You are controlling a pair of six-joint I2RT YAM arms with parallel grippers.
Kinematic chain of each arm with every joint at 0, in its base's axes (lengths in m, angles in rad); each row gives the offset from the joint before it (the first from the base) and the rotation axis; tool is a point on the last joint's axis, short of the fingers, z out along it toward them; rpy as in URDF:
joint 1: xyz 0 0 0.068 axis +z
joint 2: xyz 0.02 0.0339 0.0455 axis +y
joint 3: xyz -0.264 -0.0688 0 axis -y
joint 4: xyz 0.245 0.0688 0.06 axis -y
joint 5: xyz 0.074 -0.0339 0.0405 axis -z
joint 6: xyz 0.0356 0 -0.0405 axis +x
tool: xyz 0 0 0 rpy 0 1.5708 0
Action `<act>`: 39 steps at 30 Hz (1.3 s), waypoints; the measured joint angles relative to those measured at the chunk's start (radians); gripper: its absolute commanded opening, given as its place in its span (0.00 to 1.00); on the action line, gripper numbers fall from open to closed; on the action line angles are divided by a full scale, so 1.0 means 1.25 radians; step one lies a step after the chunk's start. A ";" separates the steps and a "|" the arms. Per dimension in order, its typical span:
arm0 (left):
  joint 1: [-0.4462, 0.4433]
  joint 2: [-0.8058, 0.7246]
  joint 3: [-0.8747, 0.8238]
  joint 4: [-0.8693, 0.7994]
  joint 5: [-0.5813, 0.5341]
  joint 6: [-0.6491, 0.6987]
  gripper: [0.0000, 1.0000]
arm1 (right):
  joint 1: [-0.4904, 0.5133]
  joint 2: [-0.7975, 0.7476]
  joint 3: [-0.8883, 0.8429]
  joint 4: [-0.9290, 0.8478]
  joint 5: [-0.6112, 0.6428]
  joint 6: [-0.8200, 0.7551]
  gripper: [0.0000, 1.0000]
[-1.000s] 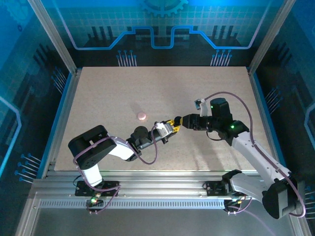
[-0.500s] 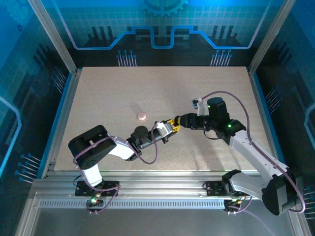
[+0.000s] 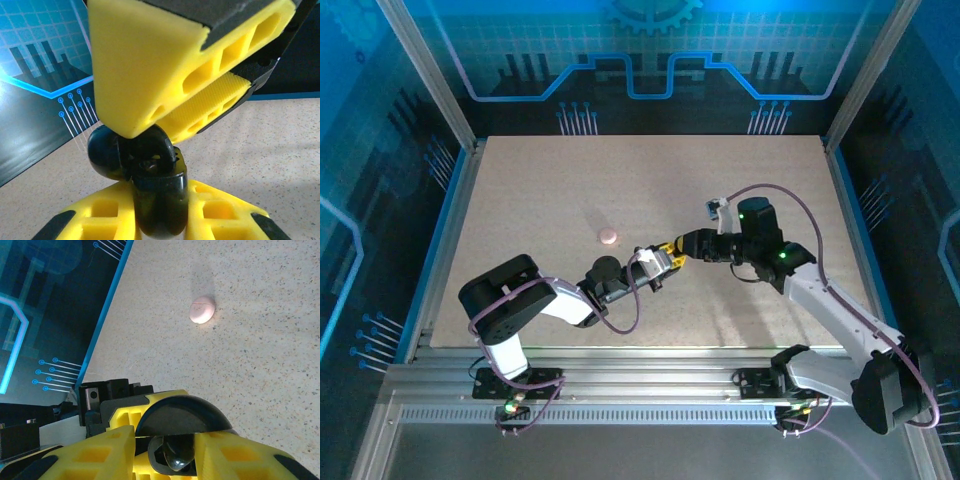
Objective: Insert the wireless bluetooth earbuds into the charging case
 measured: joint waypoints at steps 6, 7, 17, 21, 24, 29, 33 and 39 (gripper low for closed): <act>0.000 0.000 0.000 0.000 0.000 0.000 0.13 | 0.004 0.001 0.001 0.000 0.000 0.001 0.38; 0.000 0.000 0.000 0.000 0.000 0.000 0.13 | 0.005 0.001 0.001 0.000 0.000 0.002 0.39; 0.000 0.000 0.000 0.001 -0.006 0.000 0.13 | 0.014 0.008 0.011 -0.001 0.012 0.005 0.40; 0.000 0.000 0.000 0.000 -0.010 0.000 0.13 | 0.015 0.012 0.013 -0.001 0.012 0.006 0.40; 0.000 0.000 0.000 0.000 -0.011 0.000 0.13 | 0.015 0.012 0.013 0.000 0.013 0.006 0.40; 0.000 0.000 0.000 0.001 -0.013 0.001 0.13 | 0.015 0.012 0.013 0.005 0.012 0.006 0.41; 0.000 0.000 0.000 0.003 -0.016 0.001 0.13 | 0.016 0.012 0.013 0.012 0.007 0.012 0.41; 0.000 0.000 0.000 0.006 -0.016 0.001 0.13 | 0.016 0.011 0.013 0.012 0.006 0.013 0.39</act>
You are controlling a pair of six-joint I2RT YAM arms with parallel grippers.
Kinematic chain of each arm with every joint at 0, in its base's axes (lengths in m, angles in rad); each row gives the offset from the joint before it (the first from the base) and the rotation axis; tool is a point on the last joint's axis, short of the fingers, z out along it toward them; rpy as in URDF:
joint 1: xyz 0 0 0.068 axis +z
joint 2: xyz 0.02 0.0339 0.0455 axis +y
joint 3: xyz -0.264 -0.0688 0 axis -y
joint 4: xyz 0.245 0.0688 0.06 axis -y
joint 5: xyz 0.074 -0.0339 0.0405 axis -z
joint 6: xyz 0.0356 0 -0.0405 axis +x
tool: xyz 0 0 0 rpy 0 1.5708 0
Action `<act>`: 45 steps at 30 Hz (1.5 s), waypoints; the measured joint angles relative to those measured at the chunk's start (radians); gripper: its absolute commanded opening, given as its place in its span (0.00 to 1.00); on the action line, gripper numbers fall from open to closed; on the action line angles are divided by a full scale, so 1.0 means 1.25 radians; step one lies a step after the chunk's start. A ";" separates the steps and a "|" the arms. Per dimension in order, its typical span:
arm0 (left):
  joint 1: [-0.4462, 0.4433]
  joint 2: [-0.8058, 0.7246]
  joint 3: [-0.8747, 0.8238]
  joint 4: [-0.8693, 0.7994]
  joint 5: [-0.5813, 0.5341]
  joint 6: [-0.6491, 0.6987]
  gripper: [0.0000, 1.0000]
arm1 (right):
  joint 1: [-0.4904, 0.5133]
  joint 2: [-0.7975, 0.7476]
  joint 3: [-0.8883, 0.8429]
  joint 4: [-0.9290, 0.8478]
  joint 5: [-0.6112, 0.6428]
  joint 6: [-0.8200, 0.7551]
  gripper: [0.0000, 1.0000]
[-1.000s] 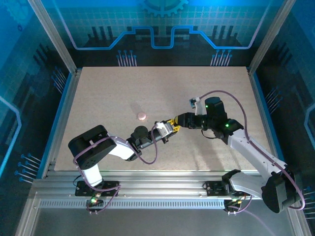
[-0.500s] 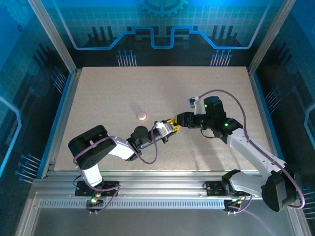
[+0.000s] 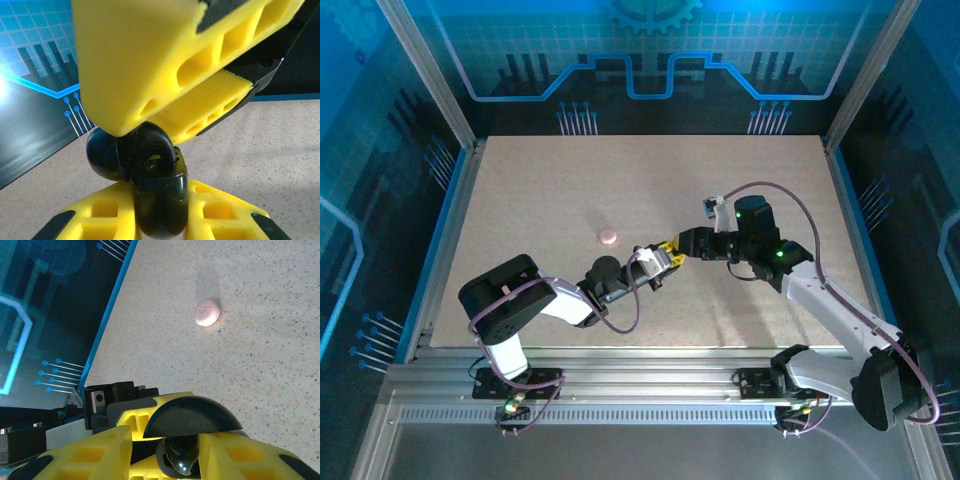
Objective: Insert the wireless bluetooth earbuds into the charging case
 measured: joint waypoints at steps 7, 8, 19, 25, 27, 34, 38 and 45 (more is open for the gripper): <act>0.000 0.000 0.000 0.008 0.001 0.003 0.13 | 0.000 -0.011 0.000 0.002 -0.015 -0.002 0.41; 0.000 0.000 0.000 0.009 0.000 0.003 0.13 | -0.001 -0.015 0.000 0.002 -0.020 -0.005 0.41; -0.005 0.000 0.000 0.011 0.003 0.005 0.13 | -0.023 -0.047 0.001 -0.049 -0.051 -0.059 0.43; -0.005 0.000 -0.004 0.011 0.002 0.005 0.13 | -0.051 -0.075 0.051 -0.146 -0.035 -0.108 0.43; -0.005 0.000 -0.012 0.011 0.002 0.004 0.13 | -0.063 -0.079 0.070 -0.185 -0.023 -0.133 0.43; -0.005 0.000 -0.045 0.008 -0.005 -0.003 0.12 | -0.134 -0.059 0.130 -0.336 0.040 -0.225 0.43; -0.005 0.000 -0.063 0.007 -0.012 -0.003 0.12 | -0.164 -0.002 0.162 -0.403 0.084 -0.272 0.44; -0.004 0.000 -0.094 0.003 -0.028 -0.001 0.12 | -0.181 0.129 0.225 -0.487 0.155 -0.332 0.44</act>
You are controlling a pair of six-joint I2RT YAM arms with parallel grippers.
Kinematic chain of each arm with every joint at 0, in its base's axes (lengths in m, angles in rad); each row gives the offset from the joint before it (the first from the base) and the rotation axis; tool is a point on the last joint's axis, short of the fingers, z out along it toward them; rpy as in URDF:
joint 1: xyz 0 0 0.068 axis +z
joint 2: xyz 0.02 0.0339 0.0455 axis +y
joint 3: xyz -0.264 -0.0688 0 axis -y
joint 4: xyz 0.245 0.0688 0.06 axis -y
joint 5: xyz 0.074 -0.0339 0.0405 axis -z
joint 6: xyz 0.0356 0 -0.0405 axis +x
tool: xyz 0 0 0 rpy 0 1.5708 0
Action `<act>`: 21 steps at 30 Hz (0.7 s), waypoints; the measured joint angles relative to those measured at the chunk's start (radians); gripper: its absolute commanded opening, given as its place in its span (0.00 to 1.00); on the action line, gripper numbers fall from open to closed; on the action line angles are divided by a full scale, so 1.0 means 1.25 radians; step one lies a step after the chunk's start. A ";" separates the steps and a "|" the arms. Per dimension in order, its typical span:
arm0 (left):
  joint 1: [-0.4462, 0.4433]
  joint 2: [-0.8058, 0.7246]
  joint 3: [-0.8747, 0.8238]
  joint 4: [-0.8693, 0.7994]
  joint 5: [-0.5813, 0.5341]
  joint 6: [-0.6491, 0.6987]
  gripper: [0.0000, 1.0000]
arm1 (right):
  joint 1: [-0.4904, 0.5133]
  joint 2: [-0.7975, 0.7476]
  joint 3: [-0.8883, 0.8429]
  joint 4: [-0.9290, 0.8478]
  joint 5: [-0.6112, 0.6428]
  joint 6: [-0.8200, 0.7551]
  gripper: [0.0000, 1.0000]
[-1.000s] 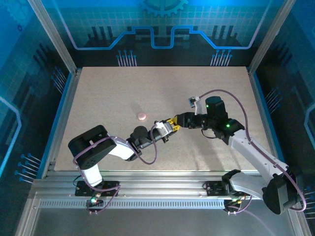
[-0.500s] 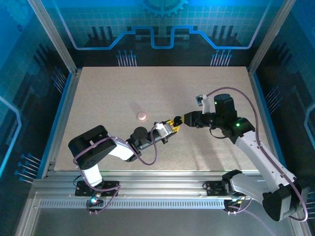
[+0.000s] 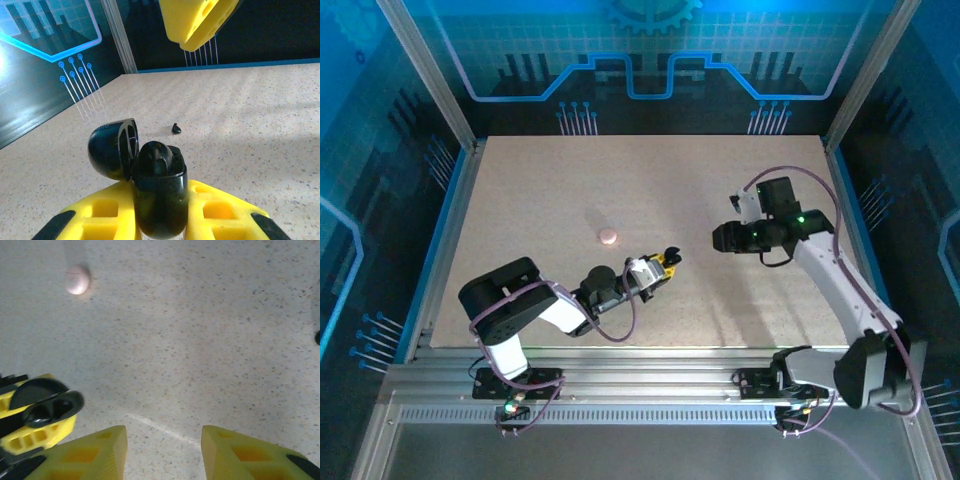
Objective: Insert the wireless bluetooth earbuds into the charging case
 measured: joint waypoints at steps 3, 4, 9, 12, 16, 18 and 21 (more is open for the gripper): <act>0.001 0.000 -0.006 -0.001 -0.005 0.000 0.12 | 0.000 0.043 0.021 -0.018 0.031 -0.018 0.44; 0.001 0.000 -0.008 -0.001 -0.005 0.000 0.12 | -0.001 0.055 0.027 -0.023 0.040 -0.022 0.44; 0.005 0.000 -0.023 -0.001 -0.006 -0.002 0.12 | -0.009 0.128 0.056 -0.042 0.082 -0.043 0.44; 0.006 0.000 -0.033 -0.001 -0.009 -0.003 0.12 | -0.010 0.174 0.075 -0.050 0.098 -0.054 0.44; 0.006 -0.001 -0.048 -0.001 -0.012 -0.003 0.12 | -0.010 0.235 0.107 -0.063 0.121 -0.068 0.44; 0.006 -0.001 -0.053 -0.001 -0.014 -0.004 0.12 | -0.010 0.267 0.128 -0.070 0.133 -0.075 0.44; 0.006 -0.001 -0.056 -0.001 -0.017 -0.006 0.12 | -0.010 0.304 0.152 -0.084 0.155 -0.088 0.45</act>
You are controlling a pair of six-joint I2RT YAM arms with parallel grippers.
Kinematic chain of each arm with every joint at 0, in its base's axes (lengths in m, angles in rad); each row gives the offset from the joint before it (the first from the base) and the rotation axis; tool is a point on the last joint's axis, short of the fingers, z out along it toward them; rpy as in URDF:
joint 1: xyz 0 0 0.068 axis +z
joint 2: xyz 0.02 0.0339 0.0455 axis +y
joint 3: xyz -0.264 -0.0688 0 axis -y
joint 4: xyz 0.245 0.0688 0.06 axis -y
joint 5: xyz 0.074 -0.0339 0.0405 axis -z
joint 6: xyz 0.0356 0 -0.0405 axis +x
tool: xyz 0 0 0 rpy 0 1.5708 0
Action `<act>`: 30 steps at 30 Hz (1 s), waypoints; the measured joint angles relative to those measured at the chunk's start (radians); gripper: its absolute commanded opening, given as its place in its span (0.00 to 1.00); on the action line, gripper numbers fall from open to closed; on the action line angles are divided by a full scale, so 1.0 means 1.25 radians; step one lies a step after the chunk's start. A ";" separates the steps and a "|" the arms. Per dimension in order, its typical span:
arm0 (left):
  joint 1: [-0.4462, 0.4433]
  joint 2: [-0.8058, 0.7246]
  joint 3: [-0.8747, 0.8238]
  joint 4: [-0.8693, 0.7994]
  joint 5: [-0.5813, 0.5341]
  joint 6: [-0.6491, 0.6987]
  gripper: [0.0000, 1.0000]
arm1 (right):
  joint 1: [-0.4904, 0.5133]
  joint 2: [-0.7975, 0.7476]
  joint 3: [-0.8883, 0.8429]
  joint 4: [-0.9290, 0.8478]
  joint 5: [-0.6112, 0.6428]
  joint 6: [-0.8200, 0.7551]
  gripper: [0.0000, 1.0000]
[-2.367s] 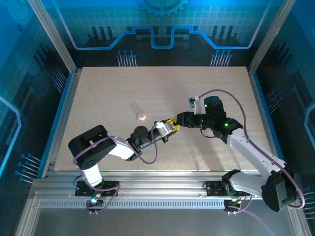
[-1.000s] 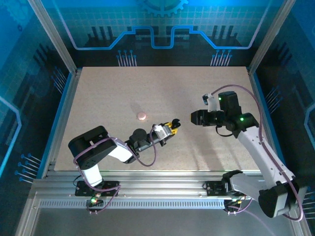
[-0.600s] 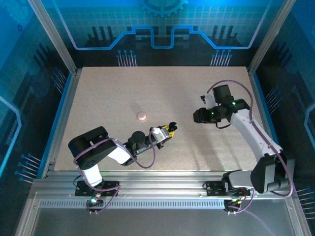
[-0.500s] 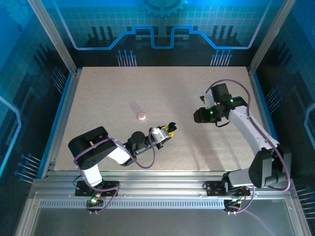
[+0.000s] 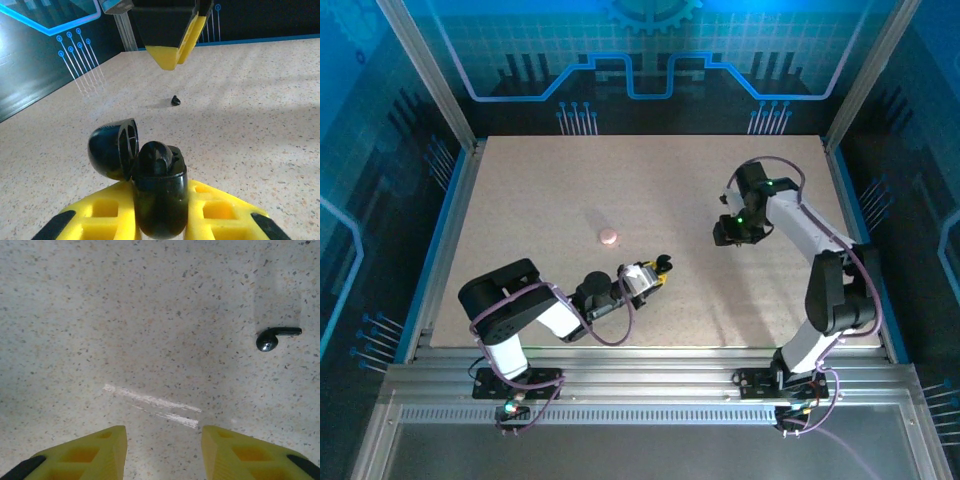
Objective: Insert the wireless bluetooth earbuds into the charging case
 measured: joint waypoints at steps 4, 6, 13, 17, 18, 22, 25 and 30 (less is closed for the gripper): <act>0.000 0.000 0.000 0.000 -0.001 0.000 0.12 | 0.000 0.037 0.024 -0.018 0.027 -0.010 0.48; 0.000 0.000 0.000 0.000 0.000 0.001 0.12 | 0.000 0.056 0.038 -0.026 0.034 -0.016 0.48; 0.000 0.000 0.000 0.000 0.000 0.001 0.12 | 0.000 0.129 0.077 -0.049 0.063 -0.028 0.49; 0.000 0.000 0.000 0.000 -0.001 0.000 0.12 | -0.009 0.154 0.081 -0.053 0.099 -0.025 0.48; 0.000 0.000 0.000 0.000 0.000 0.000 0.12 | -0.016 0.158 0.083 -0.053 0.105 -0.026 0.48; 0.000 0.000 0.000 0.000 -0.001 0.000 0.12 | -0.042 0.185 0.108 -0.053 0.117 -0.041 0.52; 0.000 0.000 0.000 0.000 -0.001 0.000 0.12 | -0.054 0.221 0.139 -0.048 0.113 -0.061 0.54; 0.000 0.000 0.000 0.000 -0.003 0.000 0.12 | -0.064 0.269 0.177 -0.038 0.080 -0.084 0.54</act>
